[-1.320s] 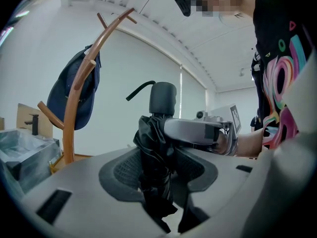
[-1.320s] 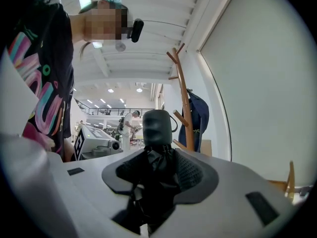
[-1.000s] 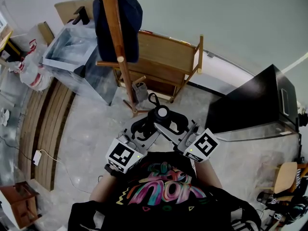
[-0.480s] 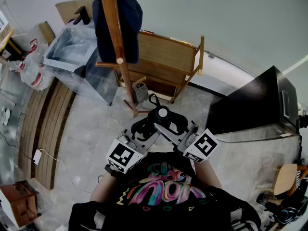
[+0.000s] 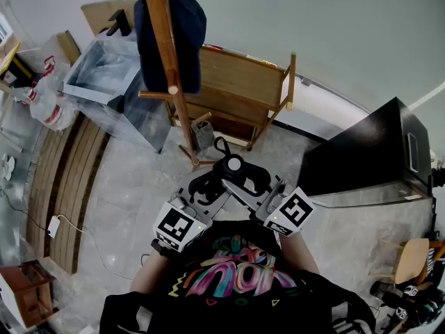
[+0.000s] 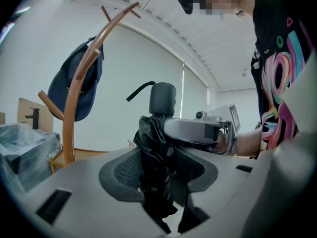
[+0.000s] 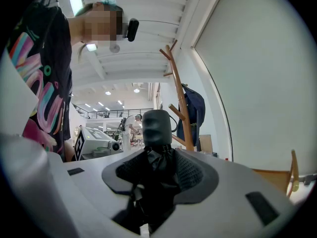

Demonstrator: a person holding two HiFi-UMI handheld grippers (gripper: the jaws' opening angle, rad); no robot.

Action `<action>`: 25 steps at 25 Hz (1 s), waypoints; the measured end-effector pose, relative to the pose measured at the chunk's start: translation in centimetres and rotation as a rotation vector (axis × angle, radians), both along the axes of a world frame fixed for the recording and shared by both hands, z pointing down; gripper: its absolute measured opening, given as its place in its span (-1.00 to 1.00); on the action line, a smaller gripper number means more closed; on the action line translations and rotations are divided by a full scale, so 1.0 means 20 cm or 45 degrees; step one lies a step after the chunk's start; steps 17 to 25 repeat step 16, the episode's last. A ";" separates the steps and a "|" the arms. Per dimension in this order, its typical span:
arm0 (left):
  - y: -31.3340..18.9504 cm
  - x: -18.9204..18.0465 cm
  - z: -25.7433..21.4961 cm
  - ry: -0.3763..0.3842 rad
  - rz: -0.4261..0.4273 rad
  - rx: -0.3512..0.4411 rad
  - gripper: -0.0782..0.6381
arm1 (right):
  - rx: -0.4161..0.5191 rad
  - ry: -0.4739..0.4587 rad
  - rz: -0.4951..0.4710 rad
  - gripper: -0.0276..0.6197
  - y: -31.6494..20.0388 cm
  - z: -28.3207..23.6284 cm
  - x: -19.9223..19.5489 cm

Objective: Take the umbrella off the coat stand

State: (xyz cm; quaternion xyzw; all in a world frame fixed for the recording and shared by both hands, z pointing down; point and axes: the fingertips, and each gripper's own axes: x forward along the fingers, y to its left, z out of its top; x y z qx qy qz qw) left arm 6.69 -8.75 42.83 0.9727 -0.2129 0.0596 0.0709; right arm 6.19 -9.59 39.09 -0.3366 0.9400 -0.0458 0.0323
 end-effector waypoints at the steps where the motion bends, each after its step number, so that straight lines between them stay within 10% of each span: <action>1: 0.00 0.00 0.00 0.001 -0.001 -0.001 -0.21 | 0.000 0.000 -0.001 -0.30 0.00 0.00 0.00; 25: 0.00 -0.04 -0.02 0.011 -0.034 -0.008 -0.21 | -0.006 0.005 -0.032 -0.30 0.00 -0.01 -0.04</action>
